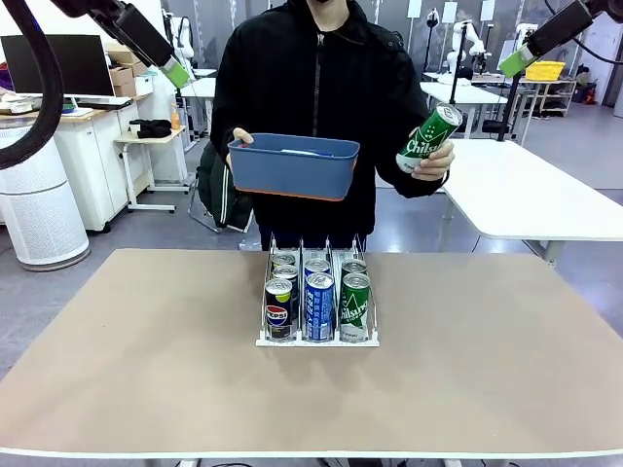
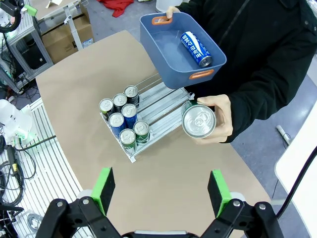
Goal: Fill the beverage cans into the dispenser.
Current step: Pick up the Sprite handed by the human.
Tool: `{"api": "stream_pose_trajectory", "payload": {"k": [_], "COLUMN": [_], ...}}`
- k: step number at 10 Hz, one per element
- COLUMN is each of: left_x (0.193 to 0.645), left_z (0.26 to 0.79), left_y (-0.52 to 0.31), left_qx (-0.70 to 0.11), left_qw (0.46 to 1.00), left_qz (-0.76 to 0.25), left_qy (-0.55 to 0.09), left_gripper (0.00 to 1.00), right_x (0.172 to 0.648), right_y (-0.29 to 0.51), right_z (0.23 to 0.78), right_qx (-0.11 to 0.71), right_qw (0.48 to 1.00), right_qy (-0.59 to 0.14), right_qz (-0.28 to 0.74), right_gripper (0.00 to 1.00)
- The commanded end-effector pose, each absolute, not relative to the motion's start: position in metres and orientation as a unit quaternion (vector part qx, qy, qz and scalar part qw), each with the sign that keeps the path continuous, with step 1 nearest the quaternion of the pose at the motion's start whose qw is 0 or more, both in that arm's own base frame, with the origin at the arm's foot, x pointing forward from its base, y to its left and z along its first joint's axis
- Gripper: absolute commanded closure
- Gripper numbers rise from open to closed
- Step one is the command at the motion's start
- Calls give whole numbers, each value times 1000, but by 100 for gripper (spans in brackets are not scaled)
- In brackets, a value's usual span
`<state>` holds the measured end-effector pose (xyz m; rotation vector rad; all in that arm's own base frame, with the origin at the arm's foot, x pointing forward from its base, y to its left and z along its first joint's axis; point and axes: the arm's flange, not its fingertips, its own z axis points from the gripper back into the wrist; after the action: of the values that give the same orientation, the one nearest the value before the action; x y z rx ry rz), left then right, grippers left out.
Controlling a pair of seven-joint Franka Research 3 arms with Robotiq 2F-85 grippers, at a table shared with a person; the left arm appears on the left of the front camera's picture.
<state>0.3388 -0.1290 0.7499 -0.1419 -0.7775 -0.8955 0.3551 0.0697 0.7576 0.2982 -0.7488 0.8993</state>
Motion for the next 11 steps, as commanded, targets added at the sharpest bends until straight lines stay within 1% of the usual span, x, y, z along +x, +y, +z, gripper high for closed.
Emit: {"api": "stream_pose_trajectory", "payload": {"k": [1,2,3,5,7,9,11], "left_x": [339,339,339,339,339,339,339], "left_z": [750,750,750,750,750,750,750], "left_y": [-128,-128,-128,-128,-128,-128,-128], "left_qx": [-70,-70,-70,-70,-70,-70,-70], "left_qw": [827,827,827,827,827,827,827], "left_qz": [-419,-419,-419,-419,-419,-419,-419], "left_qy": [-367,-367,-367,-367,-367,-367,-367], "left_gripper": [0,0,0,0,0,0,0], "right_x": [379,391,408,422,432,439,444], "right_y": [73,78,80,94,100,110,112], "right_z": [759,757,755,742,736,723,715], "right_qx": [133,119,92,64,61,66,92], "right_qw": [834,836,848,849,854,856,860], "right_qy": [-338,-342,-365,-370,-341,-328,-300], "right_qz": [416,414,373,371,388,394,403], "right_gripper": [0,0,0,0,0,0,0]}}
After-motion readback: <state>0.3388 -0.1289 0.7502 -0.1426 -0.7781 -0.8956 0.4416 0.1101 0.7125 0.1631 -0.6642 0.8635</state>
